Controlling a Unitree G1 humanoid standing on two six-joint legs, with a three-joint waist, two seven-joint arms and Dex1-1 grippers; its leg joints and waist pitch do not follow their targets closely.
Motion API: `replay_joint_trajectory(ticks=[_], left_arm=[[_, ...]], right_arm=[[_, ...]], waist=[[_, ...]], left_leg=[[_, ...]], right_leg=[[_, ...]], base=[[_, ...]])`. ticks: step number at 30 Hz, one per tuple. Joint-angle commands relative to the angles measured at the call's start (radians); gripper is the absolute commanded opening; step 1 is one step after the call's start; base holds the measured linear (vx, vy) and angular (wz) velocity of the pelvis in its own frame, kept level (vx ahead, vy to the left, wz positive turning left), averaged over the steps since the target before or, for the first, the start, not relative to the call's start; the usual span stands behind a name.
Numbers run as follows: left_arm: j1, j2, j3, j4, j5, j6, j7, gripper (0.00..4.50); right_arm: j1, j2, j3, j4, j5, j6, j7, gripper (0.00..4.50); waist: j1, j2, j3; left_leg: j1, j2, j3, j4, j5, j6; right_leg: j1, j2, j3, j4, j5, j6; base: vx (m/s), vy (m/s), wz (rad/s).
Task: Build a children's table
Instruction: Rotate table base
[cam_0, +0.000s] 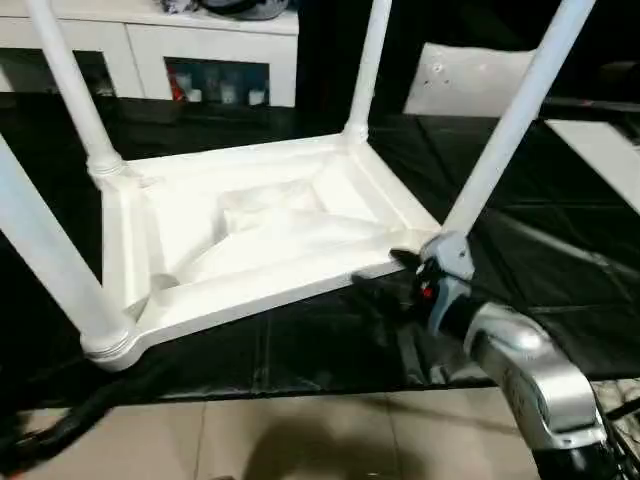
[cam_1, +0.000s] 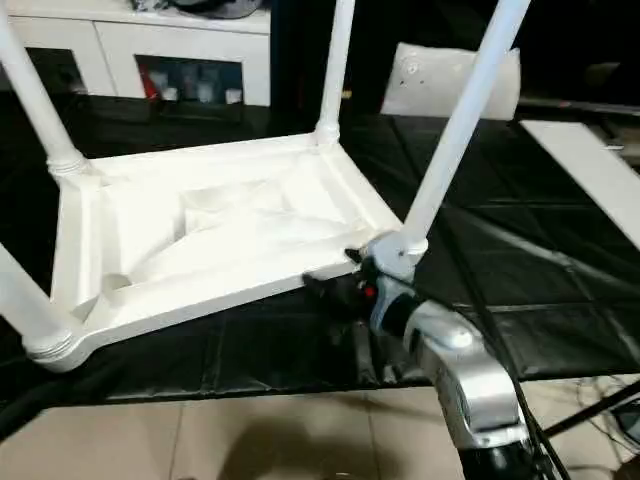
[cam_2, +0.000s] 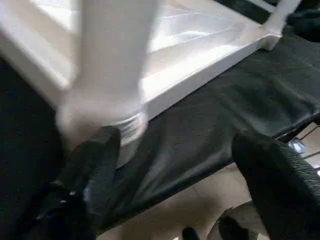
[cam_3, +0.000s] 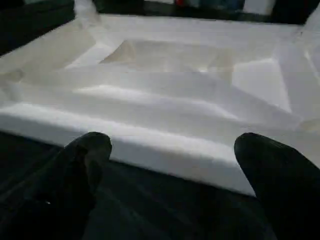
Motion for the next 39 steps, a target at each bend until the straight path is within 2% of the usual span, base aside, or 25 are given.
replay_joint_trajectory(ticks=[1, 5, 7, 9, 10, 11, 12, 13, 18, 20, 21, 25, 27, 28, 29, 30, 31, 33, 34, 35, 36, 39], left_arm=[[-0.008, 0.030, 0.034, 0.022, -0.011, -0.001, -0.028, 4.24], [-0.056, 0.074, 0.049, 0.040, -0.025, 0.006, -0.032, 4.40], [-0.121, 0.098, 0.021, 0.038, -0.037, 0.014, -0.025, 4.45], [-0.135, 0.101, 0.013, 0.038, -0.040, 0.016, -0.024, 4.45], [-0.169, 0.105, -0.010, 0.037, -0.044, 0.018, -0.022, 4.45], [-0.197, 0.106, -0.031, 0.038, -0.043, 0.021, -0.018, 4.45], [-0.217, 0.108, -0.045, 0.040, -0.042, 0.023, -0.017, 4.45], [-0.232, 0.110, -0.056, 0.045, -0.040, 0.023, -0.015, 4.45], [-0.391, 0.071, -0.138, 0.085, -0.017, 0.022, 0.048, 4.45], [-0.420, 0.055, -0.173, 0.070, -0.017, 0.032, 0.065, 4.45], [-0.425, 0.051, -0.181, 0.067, -0.017, 0.034, 0.067, 4.45], [-0.471, 0.011, -0.263, -0.006, -0.062, 0.105, 0.096, 4.45], [-0.488, -0.004, -0.301, -0.045, -0.084, 0.134, 0.105, 4.45], [-0.496, -0.013, -0.333, -0.075, -0.103, 0.158, 0.106, 4.45], [-0.500, -0.017, -0.353, -0.092, -0.114, 0.171, 0.108, 4.45], [-0.504, -0.019, -0.379, -0.109, -0.117, 0.180, 0.107, 4.45], [-0.507, -0.026, -0.404, -0.126, -0.121, 0.190, 0.109, 4.45], [-0.512, -0.039, -0.458, -0.154, -0.106, 0.193, 0.110, 4.45], [-0.519, -0.050, -0.509, -0.176, -0.095, 0.202, 0.113, 4.45], [-0.529, -0.065, -0.536, -0.183, -0.086, 0.208, 0.119, 4.45], [-0.530, -0.067, -0.539, -0.184, -0.086, 0.209, 0.120, 4.45], [-0.584, -0.130, -0.619, -0.179, -0.046, 0.210, 0.149, 4.45]], right_arm=[[0.011, -0.015, 0.005, -0.032, 0.004, 0.026, 0.006, 4.50], [0.018, -0.026, 0.020, -0.025, -0.015, 0.031, 0.003, 4.50], [0.021, -0.036, 0.043, -0.007, -0.052, 0.034, -0.006, 4.50], [0.023, -0.041, 0.051, -0.004, -0.063, 0.034, -0.008, 4.50], [0.026, -0.045, 0.066, 0.005, -0.080, 0.034, -0.017, 4.50], [0.027, -0.044, 0.075, 0.013, -0.097, 0.033, -0.031, 4.50], [0.028, -0.044, 0.081, 0.016, -0.108, 0.033, -0.042, 4.50], [0.028, -0.044, 0.083, 0.020, -0.114, 0.035, -0.050, 4.50], [0.021, -0.004, 0.089, 0.074, -0.177, 0.015, -0.143, 4.50], [0.012, 0.014, 0.079, 0.098, -0.188, 0.010, -0.178, 4.50], [0.009, 0.018, 0.077, 0.105, -0.190, 0.008, -0.186, 4.50], [-0.039, 0.055, 0.053, 0.198, -0.205, -0.027, -0.250, 4.50], [-0.068, 0.075, 0.037, 0.245, -0.206, -0.038, -0.273, 4.50], [-0.094, 0.089, 0.032, 0.288, -0.209, -0.048, -0.285, 4.50], [-0.110, 0.098, 0.030, 0.314, -0.211, -0.055, -0.291, 4.50], [-0.128, 0.106, 0.029, 0.343, -0.213, -0.064, -0.295, 4.50], [-0.147, 0.115, 0.028, 0.370, -0.212, -0.071, -0.297, 4.50], [-0.182, 0.133, 0.024, 0.414, -0.206, -0.087, -0.302, 4.50], [-0.213, 0.150, 0.018, 0.455, -0.200, -0.104, -0.306, 4.50], [-0.233, 0.159, 0.018, 0.483, -0.198, -0.113, -0.307, 4.50], [-0.235, 0.160, 0.017, 0.486, -0.198, -0.114, -0.307, 4.50], [-0.297, 0.193, 0.016, 0.569, -0.199, -0.148, -0.304, 4.50]], waist=[[0.001, 0.027, -0.024], [0.006, 0.026, -0.022], [0.012, 0.028, -0.024], [0.015, 0.027, -0.024], [0.017, 0.028, -0.027], [0.020, 0.028, -0.030], [0.021, 0.028, -0.031], [0.021, 0.025, -0.031], [0.026, 0.026, -0.033], [0.024, 0.021, -0.035], [0.024, 0.021, -0.035], [0.021, 0.017, -0.035], [0.023, 0.012, -0.033], [0.024, 0.004, -0.032], [0.029, 0.011, -0.031], [0.027, 0.002, -0.030], [0.028, 0.004, -0.031], [0.025, 0.001, -0.030], [0.022, -0.003, -0.031], [0.020, -0.004, -0.031], [0.016, -0.005, -0.029], [0.010, -0.008, -0.033]], left_leg=[[0.011, 0.049, -0.024, -0.107, -0.431, -0.038], [0.016, 0.050, -0.021, -0.107, -0.435, -0.036], [0.020, 0.050, -0.020, -0.106, -0.422, -0.041], [0.012, 0.050, -0.019, -0.107, -0.397, -0.042], [0.012, 0.050, -0.020, -0.107, -0.381, -0.043], [0.018, 0.050, -0.016, -0.103, -0.360, -0.042], [0.015, 0.049, -0.015, -0.104, -0.338, -0.043], [0.015, 0.048, -0.013, -0.102, -0.328, -0.041], [0.015, 0.045, -0.011, -0.099, -0.288, -0.046], [0.009, 0.045, -0.012, -0.098, -0.268, -0.050], [0.010, 0.044, -0.011, -0.096, -0.268, -0.050], [0.010, 0.044, -0.010, -0.095, -0.277, -0.050], [0.013, 0.044, -0.008, -0.093, -0.283, -0.051], [0.014, 0.045, -0.006, -0.093, -0.287, -0.051], [0.014, 0.045, -0.008, -0.094, -0.288, -0.056], [0.013, 0.045, -0.005, -0.094, -0.283, -0.056], [0.011, 0.044, -0.008, -0.094, -0.283, -0.059], [0.006, 0.043, -0.009, -0.095, -0.277, -0.063], [0.001, 0.043, -0.011, -0.095, -0.267, -0.066], [0.005, 0.043, -0.009, -0.093, -0.261, -0.069], [0.000, 0.042, -0.010, -0.095, -0.261, -0.072], [0.003, 0.042, -0.008, -0.090, -0.242, -0.069]], right_leg=[[0.007, -0.050, 0.048, -0.082, -0.387, -0.121], [0.001, -0.051, 0.050, -0.082, -0.378, -0.131], [0.002, -0.051, 0.050, -0.080, -0.367, -0.136], [0.008, -0.052, 0.050, -0.075, -0.335, -0.144], [0.012, -0.053, 0.050, -0.072, -0.320, -0.144], [0.008, -0.053, 0.051, -0.071, -0.288, -0.153], [0.012, -0.051, 0.050, -0.067, -0.259, -0.161], [0.012, -0.051, 0.050, -0.066, -0.246, -0.166], [0.016, -0.052, 0.050, -0.060, -0.217, -0.177], [0.023, -0.053, 0.049, -0.056, -0.198, -0.181], [0.022, -0.054, 0.049, -0.057, -0.207, -0.179], [0.020, -0.054, 0.050, -0.059, -0.243, -0.176], [0.013, -0.053, 0.051, -0.058, -0.256, -0.178], [0.011, -0.053, 0.050, -0.059, -0.264, -0.177], [0.012, -0.052, 0.050, -0.059, -0.267, -0.171], [0.010, -0.051, 0.050, -0.058, -0.263, -0.168], [0.013, -0.051, 0.049, -0.056, -0.266, -0.162], [0.017, -0.051, 0.049, -0.055, -0.262, -0.153], [0.020, -0.052, 0.049, -0.053, -0.260, -0.149], [0.017, -0.050, 0.048, -0.054, -0.248, -0.147], [0.021, -0.049, 0.048, -0.053, -0.248, -0.146], [0.021, -0.048, 0.050, -0.052, -0.220, -0.150]], base=[[0.000, 0.000, 0.00], [0.000, 0.000, 0.00], [0.000, 0.000, 0.00], [0.000, 0.000, 0.00], [0.000, 0.000, 0.00], [0.000, 0.000, 0.00], [0.000, 0.000, 0.00], [0.000, 0.000, 0.00], [0.000, 0.000, 0.00], [0.000, 0.000, 0.00], [0.000, 0.000, 0.00], [0.000, 0.000, 0.00], [0.000, 0.000, 0.00], [0.000, 0.000, 0.00], [0.000, 0.000, 0.00], [0.000, 0.000, 0.00], [0.000, 0.000, 0.00], [0.000, 0.000, 0.00], [0.000, 0.000, 0.00], [0.000, 0.000, 0.00], [0.000, 0.000, 0.00], [0.000, 0.000, 0.00]])
